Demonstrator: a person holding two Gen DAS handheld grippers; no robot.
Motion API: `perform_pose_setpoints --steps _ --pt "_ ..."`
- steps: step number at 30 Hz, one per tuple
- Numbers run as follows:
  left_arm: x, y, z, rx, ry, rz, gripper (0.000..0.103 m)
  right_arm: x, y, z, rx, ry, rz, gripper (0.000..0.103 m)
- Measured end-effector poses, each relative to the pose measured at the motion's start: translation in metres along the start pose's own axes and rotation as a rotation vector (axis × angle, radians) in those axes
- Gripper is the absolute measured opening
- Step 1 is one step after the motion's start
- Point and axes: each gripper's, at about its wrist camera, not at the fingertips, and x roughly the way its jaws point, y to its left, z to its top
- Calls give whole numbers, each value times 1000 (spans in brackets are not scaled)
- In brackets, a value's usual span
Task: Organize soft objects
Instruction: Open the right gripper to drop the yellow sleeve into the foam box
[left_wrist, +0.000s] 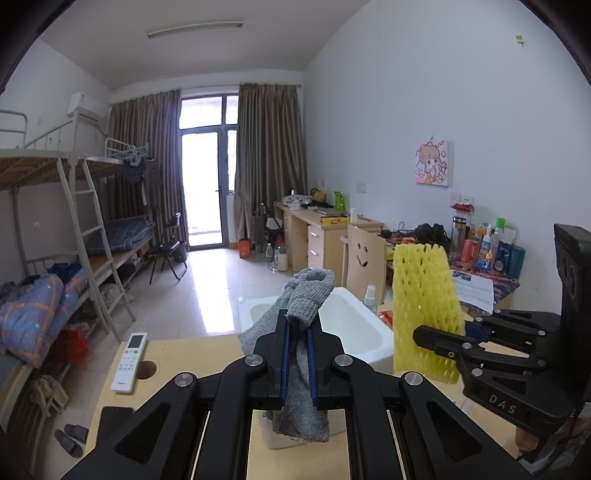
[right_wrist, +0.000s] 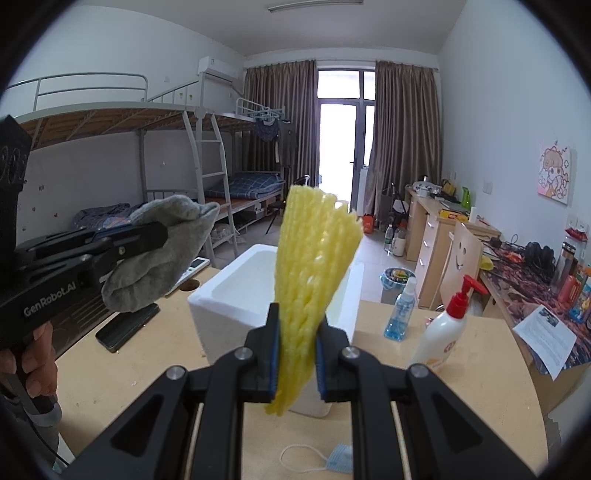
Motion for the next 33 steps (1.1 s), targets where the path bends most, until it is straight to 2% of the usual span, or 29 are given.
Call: perform_pose_setpoints --steps 10,22,33 --pt "16 7 9 -5 -7 38 9 29 -5 13 2 24 13 19" --pt "22 28 8 -12 4 126 9 65 -4 25 -5 50 62 19" --pt "24 37 5 -33 23 144 9 95 -2 26 15 105 93 20"
